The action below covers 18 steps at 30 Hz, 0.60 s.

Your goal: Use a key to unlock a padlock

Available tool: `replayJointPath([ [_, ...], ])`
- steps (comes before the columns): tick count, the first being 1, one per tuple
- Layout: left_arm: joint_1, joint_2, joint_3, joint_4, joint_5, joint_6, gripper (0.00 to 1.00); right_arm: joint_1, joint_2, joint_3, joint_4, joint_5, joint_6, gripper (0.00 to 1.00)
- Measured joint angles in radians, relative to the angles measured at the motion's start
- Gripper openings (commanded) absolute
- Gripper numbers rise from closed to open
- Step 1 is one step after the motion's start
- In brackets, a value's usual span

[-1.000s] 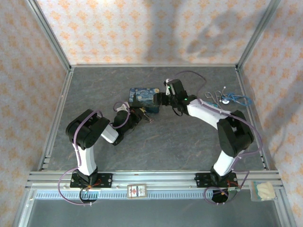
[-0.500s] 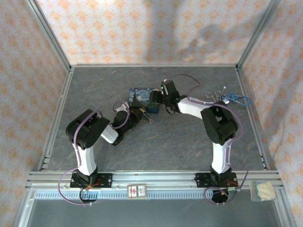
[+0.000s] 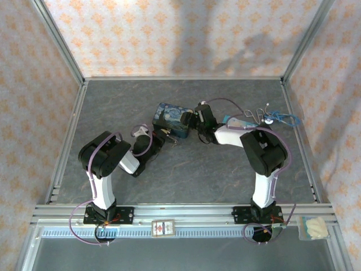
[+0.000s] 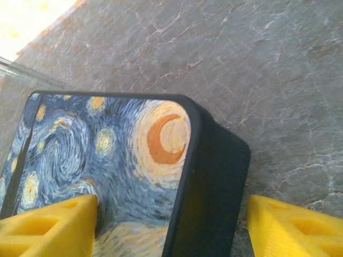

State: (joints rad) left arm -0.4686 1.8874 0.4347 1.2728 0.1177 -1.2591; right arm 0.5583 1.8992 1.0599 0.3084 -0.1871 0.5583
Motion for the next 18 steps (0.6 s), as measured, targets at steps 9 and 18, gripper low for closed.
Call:
replayJointPath([
  [9, 0.034, 0.0, -0.048, 0.023, -0.049, -0.035, 0.0, -0.001, 0.0, -0.005, 0.013, 0.054, 0.018, 0.69],
  [18, 0.071, -0.104, -0.079, -0.031, -0.016, -0.005, 0.0, -0.002, 0.0, 0.041, -0.026, 0.056, -0.021, 0.91],
])
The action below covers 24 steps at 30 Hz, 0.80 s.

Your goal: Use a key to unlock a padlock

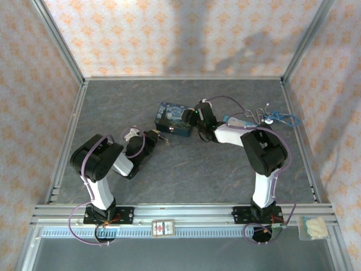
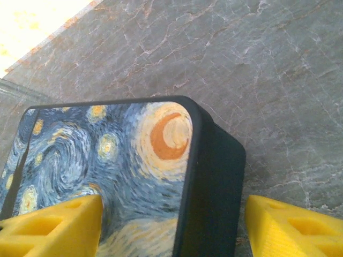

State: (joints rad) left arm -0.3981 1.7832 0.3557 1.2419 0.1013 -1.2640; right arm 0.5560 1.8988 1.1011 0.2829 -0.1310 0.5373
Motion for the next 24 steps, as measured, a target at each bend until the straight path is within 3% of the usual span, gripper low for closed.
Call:
replayJointPath([
  [1, 0.0, -0.024, -0.001, -0.014, 0.007, 0.008, 0.0, -0.001, 0.0, 0.013, -0.008, -0.001, -0.012, 1.0],
  [9, 0.002, -0.284, 0.0, -0.26, 0.052, 0.116, 0.0, -0.001, -0.057, 0.075, -0.053, 0.0, -0.108, 1.0],
  [16, 0.002, -0.498, 0.078, -0.657, 0.074, 0.283, 0.0, -0.001, -0.218, 0.035, -0.107, 0.065, -0.193, 1.0],
  [24, -0.019, -0.578, 0.213, -1.101, 0.113, 0.468, 0.0, -0.001, -0.401, -0.161, -0.157, 0.202, -0.246, 1.0],
])
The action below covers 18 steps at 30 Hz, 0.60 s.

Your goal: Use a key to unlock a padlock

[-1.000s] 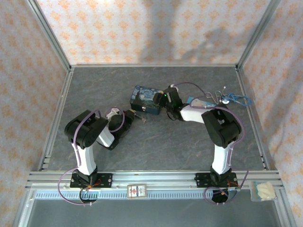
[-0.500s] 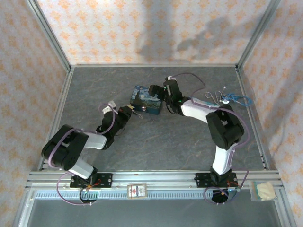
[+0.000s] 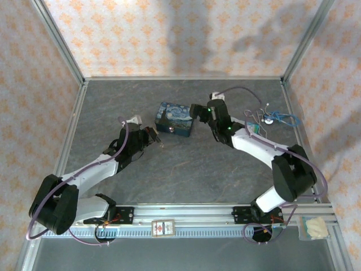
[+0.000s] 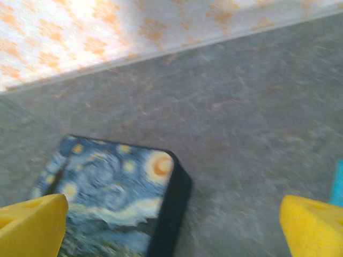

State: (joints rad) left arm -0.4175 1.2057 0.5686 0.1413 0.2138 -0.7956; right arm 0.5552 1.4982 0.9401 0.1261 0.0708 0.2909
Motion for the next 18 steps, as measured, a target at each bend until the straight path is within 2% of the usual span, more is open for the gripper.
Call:
replayJointPath([
  [4, -0.043, 0.0, 0.005, -0.133, 0.008, 0.039, 0.0, 0.0, -0.046, -0.081, -0.008, 0.065, -0.001, 1.0],
  [9, -0.085, 0.063, 0.008, -0.204, 0.019, 0.065, 0.0, 0.0, -0.056, -0.101, -0.007, 0.098, -0.001, 1.0],
  [18, -0.116, 0.27, 0.066, -0.186, 0.023, 0.079, 0.0, -0.001, -0.058, -0.101, -0.007, 0.125, -0.006, 1.0],
])
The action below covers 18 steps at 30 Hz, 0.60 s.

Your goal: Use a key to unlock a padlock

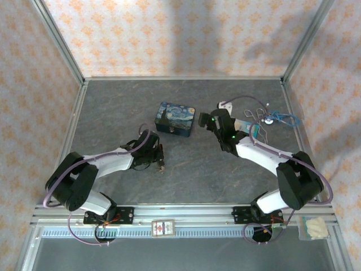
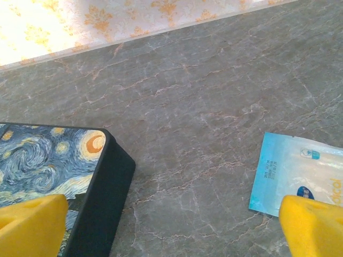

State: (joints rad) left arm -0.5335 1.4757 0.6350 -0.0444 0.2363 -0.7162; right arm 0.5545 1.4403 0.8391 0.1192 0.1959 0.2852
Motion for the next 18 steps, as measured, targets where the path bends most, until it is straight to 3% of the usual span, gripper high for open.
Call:
replayJointPath([
  [2, -0.002, 0.024, 0.02, 0.013, 0.0, 0.006, 0.05, 0.0, -0.008, -0.003, 0.0, 0.014, -0.01, 1.0],
  [6, -0.003, 0.059, 0.043, 0.026, -0.001, 0.017, 0.39, -0.001, -0.047, -0.035, 0.003, 0.05, -0.045, 1.0],
  [9, -0.003, 0.062, 0.045, 0.023, -0.009, 0.017, 0.53, -0.009, -0.062, -0.067, 0.005, 0.086, -0.081, 1.0],
  [13, -0.003, 0.035, 0.059, -0.001, -0.051, 0.031, 0.59, -0.061, -0.063, -0.098, 0.012, 0.109, -0.134, 1.0],
  [18, 0.019, -0.061, 0.1, -0.021, -0.166, 0.077, 0.69, -0.198, -0.079, -0.153, 0.069, 0.117, -0.202, 1.0],
])
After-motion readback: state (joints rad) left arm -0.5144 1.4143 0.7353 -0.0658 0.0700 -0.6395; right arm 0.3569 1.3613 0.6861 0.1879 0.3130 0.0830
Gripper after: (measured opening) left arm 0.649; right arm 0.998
